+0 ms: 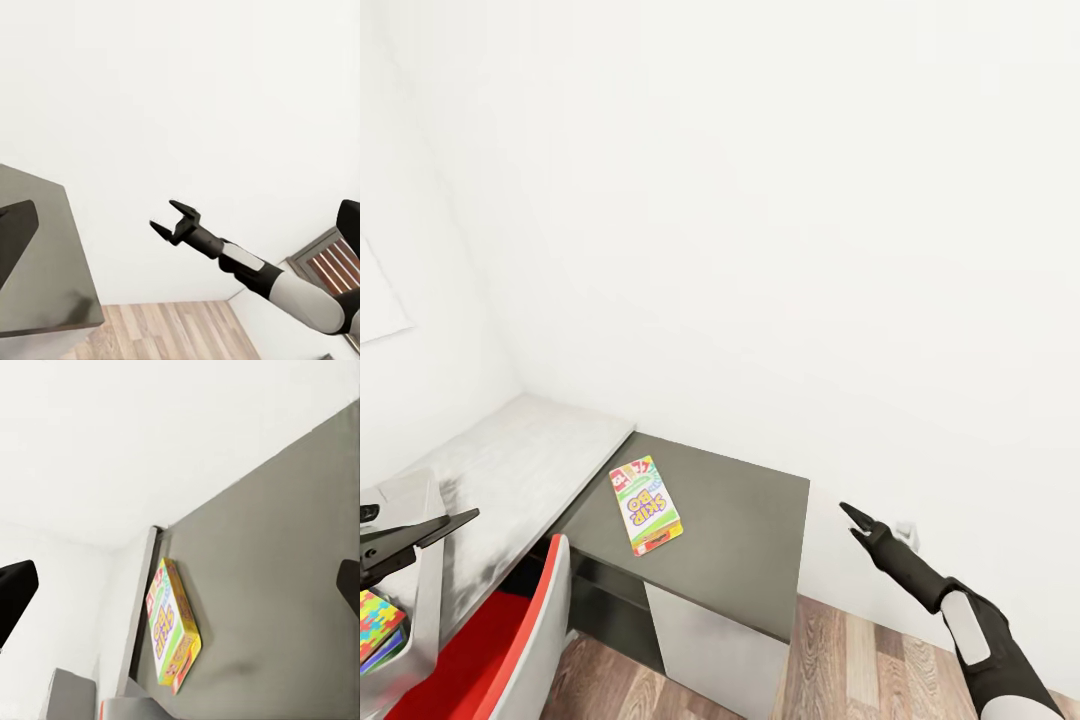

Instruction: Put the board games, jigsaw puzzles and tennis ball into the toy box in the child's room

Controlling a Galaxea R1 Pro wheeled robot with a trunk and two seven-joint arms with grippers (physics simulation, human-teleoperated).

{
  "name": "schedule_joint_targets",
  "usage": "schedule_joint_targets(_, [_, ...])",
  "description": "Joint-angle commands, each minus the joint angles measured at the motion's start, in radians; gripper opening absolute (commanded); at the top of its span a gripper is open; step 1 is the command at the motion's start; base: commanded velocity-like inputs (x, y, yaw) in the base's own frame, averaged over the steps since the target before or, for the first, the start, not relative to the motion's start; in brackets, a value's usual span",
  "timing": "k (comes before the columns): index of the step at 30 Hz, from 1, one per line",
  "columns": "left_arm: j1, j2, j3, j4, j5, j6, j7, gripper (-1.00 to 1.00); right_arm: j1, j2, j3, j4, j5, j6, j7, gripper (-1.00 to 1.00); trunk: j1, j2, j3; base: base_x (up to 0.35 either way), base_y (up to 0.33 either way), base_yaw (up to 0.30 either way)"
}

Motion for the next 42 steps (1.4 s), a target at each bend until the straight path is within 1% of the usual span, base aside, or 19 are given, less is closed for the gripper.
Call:
schedule_joint_targets(1, [-0.001, 0.0, 0.001, 0.0, -0.001, 0.01, -0.004, 1.0, -0.001, 0.0, -0.008, 0.003, -0.006, 0.007, -0.003, 1.0, 0.001, -0.002, -0.002, 0.0, 0.0, 0.0])
schedule_joint_targets(3, [-0.001, 0.0, 0.002, 0.0, -0.001, 0.01, -0.004, 1.0, -0.001, -0.001, -0.021, 0.011, -0.01, 0.009, -0.012, 1.0, 0.001, -0.002, -0.002, 0.0, 0.0, 0.0])
schedule_joint_targets(6, [-0.001, 0.0, 0.003, 0.0, -0.001, 0.009, -0.004, 1.0, -0.001, -0.001, -0.029, 0.014, -0.012, 0.011, -0.015, 1.0, 0.001, -0.002, -0.002, 0.0, 0.0, 0.0])
schedule_joint_targets(14, [-0.001, -0.001, 0.004, 0.0, -0.003, -0.001, -0.004, 1.0, -0.001, -0.003, -0.035, 0.015, -0.014, 0.013, -0.017, 1.0, 0.001, -0.002, -0.002, 0.0, 0.0, 0.0])
schedule_joint_targets(17, [-0.001, -0.001, 0.005, 0.0, -0.003, -0.003, -0.004, 1.0, -0.001, -0.002, -0.044, 0.016, -0.014, 0.013, -0.017, 1.0, 0.001, -0.002, -0.002, 0.0, -0.01, 0.0])
schedule_joint_targets(22, [-0.001, -0.001, 0.003, 0.0, -0.003, -0.003, -0.004, 1.0, -0.001, 0.002, -0.047, 0.018, -0.012, 0.012, -0.021, 1.0, 0.001, -0.002, -0.002, 0.0, -0.212, 0.0])
schedule_joint_targets(25, [-0.001, -0.001, 0.003, 0.0, -0.003, -0.003, -0.004, 1.0, -0.001, 0.003, -0.047, 0.052, -0.011, 0.015, -0.062, 1.0, 0.001, -0.002, -0.002, 0.0, -0.159, 0.0])
schedule_joint_targets(27, [-0.001, -0.001, 0.003, 0.0, -0.003, -0.003, -0.004, 1.0, -0.001, 0.008, -0.043, 0.065, -0.006, 0.034, -0.084, 1.0, 0.001, -0.002, -0.002, 0.0, -0.065, -0.047])
schedule_joint_targets(32, [-0.001, -0.001, 0.003, 0.0, -0.003, -0.003, -0.004, 1.0, 0.002, 0.009, -0.034, 0.074, 0.01, 0.074, -0.101, 1.0, 0.001, -0.002, 0.0, 0.0, -0.023, -0.153])
schedule_joint_targets(33, [-0.001, -0.001, 0.003, 0.0, -0.003, -0.003, -0.004, 1.0, 0.01, 0.009, -0.028, 0.078, 0.02, 0.077, -0.105, 1.0, 0.001, -0.002, 0.0, 0.0, -0.007, -0.201])
schedule_joint_targets(34, [-0.001, -0.001, 0.002, 0.0, -0.003, -0.003, -0.004, 1.0, 0.025, 0.009, -0.016, 0.082, 0.04, 0.078, -0.106, 1.0, 0.001, -0.002, 0.0, 0.0, -0.004, -0.208])
schedule_joint_targets(35, [-0.001, -0.001, 0.002, 0.0, -0.003, -0.003, -0.004, 1.0, 0.047, 0.01, 0.0, 0.084, 0.071, 0.077, -0.107, 1.0, 0.001, -0.002, 0.0, 0.0, -0.003, -0.213])
schedule_joint_targets(36, [-0.001, -0.001, 0.002, 0.0, -0.003, -0.003, -0.004, 1.0, 0.059, 0.011, 0.01, 0.085, 0.088, 0.076, -0.108, 1.0, 0.001, -0.002, 0.0, 0.0, -0.002, -0.214])
schedule_joint_targets(38, [-0.001, -0.002, 0.001, 0.0, -0.003, -0.003, -0.004, 1.0, 0.101, 0.014, 0.043, 0.086, 0.158, 0.066, -0.107, 1.0, 0.001, -0.002, 0.001, 0.0, -0.001, -0.219])
schedule_joint_targets(39, [-0.001, -0.002, 0.001, 0.0, -0.003, -0.003, -0.004, 1.0, 0.113, 0.016, 0.052, 0.087, 0.182, 0.055, -0.106, 1.0, 0.001, -0.002, 0.001, 0.0, -0.001, -0.232])
schedule_joint_targets(40, [-0.001, -0.002, 0.001, 0.0, -0.003, -0.003, -0.004, 1.0, 0.122, 0.021, 0.059, 0.088, 0.199, 0.04, -0.103, 1.0, 0.001, -0.002, 0.001, 0.0, 0.0, -0.24])
schedule_joint_targets(42, [-0.001, -0.002, -0.002, 0.0, -0.003, -0.003, -0.004, 1.0, 0.131, 0.035, 0.064, 0.089, 0.218, 0.01, -0.1, 1.0, 0.001, -0.002, 0.001, 0.0, 0.0, -0.248])
